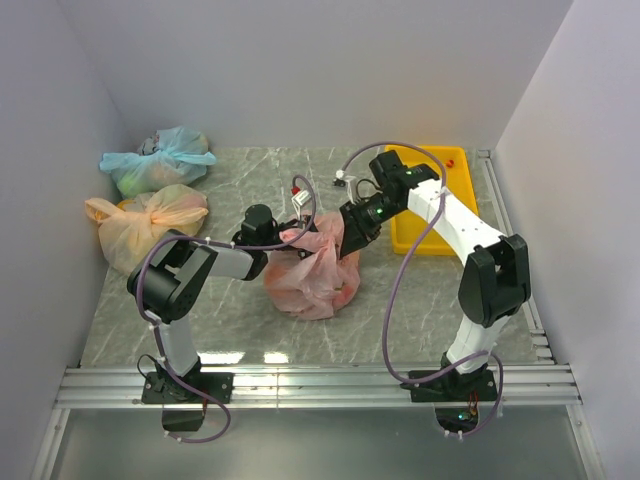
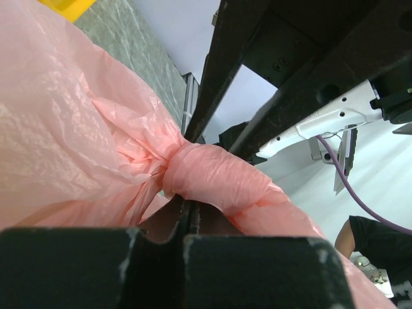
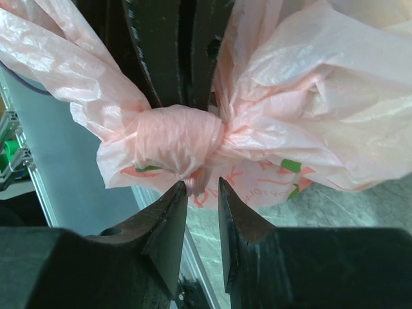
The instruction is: Place the fake fruits into the plastic bag and tie a complex knot
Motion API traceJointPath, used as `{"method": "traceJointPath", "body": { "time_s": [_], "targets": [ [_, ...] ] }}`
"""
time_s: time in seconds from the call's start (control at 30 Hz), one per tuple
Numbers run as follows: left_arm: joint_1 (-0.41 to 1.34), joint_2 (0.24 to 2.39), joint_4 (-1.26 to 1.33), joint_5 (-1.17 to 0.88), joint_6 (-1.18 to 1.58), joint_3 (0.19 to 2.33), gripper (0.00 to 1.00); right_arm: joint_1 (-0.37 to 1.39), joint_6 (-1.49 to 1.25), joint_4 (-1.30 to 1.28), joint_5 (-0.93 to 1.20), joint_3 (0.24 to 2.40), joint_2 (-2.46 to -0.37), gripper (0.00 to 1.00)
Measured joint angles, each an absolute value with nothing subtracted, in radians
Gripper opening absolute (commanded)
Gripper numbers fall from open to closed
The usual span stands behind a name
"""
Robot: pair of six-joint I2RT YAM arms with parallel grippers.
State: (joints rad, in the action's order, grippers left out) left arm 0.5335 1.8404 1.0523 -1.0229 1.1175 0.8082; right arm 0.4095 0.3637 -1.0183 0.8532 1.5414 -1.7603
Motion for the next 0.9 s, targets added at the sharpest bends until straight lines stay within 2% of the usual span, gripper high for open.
{"method": "traceJointPath", "body": {
  "time_s": [0.23,0.37,0.43,0.57,0.73,0.8,0.87,0.9],
  "targets": [
    [0.540,1.839,1.001,-1.023,1.076,0.817,0.00,0.451,0.327,-0.989,0.849,1.554,-1.777,0.36],
    [0.540,1.832,0.985,-1.023,1.063,0.818,0.00,0.454,0.307,-0.985,0.834,1.562,-1.781,0.18],
    [0.537,1.831,0.972,-1.023,1.061,0.818,0.00,0.453,0.309,-0.992,0.826,1.574,-1.785,0.16],
    [0.537,1.831,0.965,-1.023,1.060,0.818,0.01,0.453,0.320,-1.002,0.828,1.577,-1.786,0.00],
    [0.537,1.831,0.966,-1.020,1.059,0.818,0.01,0.444,0.340,-1.012,0.839,1.578,-1.786,0.00],
    [0.539,1.829,0.964,-1.018,1.055,0.818,0.09,0.440,0.357,-1.023,0.842,1.582,-1.787,0.00],
    [0.539,1.822,0.955,-1.012,1.041,0.818,0.25,0.440,0.384,-1.043,0.848,1.597,-1.792,0.00],
    [0.538,1.818,0.945,-1.008,1.028,0.818,0.28,0.440,0.397,-1.053,0.856,1.606,-1.794,0.00]
  ]
}}
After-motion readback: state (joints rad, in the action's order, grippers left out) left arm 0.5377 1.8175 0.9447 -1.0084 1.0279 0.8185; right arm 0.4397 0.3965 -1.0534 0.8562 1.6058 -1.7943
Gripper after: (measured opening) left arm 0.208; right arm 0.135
